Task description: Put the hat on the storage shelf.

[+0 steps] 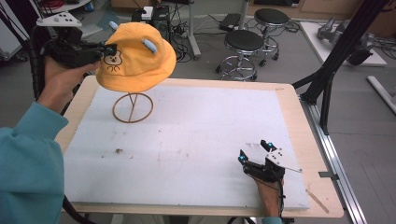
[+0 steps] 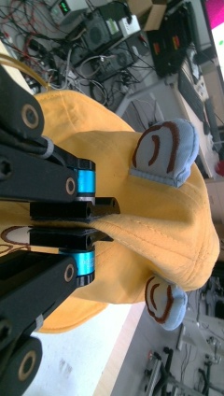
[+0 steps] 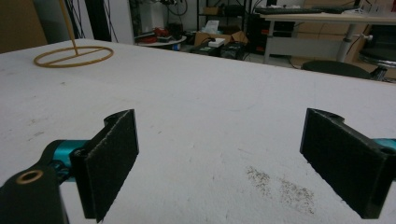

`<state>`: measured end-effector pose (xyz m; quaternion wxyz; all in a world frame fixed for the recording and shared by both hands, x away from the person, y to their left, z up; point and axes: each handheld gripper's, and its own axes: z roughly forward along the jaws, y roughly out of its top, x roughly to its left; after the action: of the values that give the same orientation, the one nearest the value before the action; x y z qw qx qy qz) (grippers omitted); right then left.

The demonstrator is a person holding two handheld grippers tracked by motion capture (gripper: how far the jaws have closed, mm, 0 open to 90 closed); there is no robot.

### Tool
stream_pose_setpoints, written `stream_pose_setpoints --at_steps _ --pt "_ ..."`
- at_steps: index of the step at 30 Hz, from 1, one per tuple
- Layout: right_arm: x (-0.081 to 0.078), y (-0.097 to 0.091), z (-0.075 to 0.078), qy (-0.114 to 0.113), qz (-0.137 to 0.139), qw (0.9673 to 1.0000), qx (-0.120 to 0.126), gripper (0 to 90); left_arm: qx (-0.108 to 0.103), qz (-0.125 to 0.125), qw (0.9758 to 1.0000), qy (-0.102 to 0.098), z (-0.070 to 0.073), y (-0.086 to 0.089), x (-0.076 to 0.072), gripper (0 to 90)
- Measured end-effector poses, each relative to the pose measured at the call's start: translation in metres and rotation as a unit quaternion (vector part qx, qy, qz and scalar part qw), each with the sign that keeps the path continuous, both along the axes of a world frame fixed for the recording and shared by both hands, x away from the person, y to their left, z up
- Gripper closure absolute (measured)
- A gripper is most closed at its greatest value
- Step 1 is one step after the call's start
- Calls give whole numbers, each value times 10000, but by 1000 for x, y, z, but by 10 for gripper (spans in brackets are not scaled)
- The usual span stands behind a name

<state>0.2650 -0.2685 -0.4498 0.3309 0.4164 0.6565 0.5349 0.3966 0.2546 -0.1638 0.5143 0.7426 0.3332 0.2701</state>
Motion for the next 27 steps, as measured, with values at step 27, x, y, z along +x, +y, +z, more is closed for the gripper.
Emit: stream_pose_setpoints --at_steps 27 --pt "0 1 0 -12 -10 10000 -89 104 -2 856 9955 396 -34 49 41 868"
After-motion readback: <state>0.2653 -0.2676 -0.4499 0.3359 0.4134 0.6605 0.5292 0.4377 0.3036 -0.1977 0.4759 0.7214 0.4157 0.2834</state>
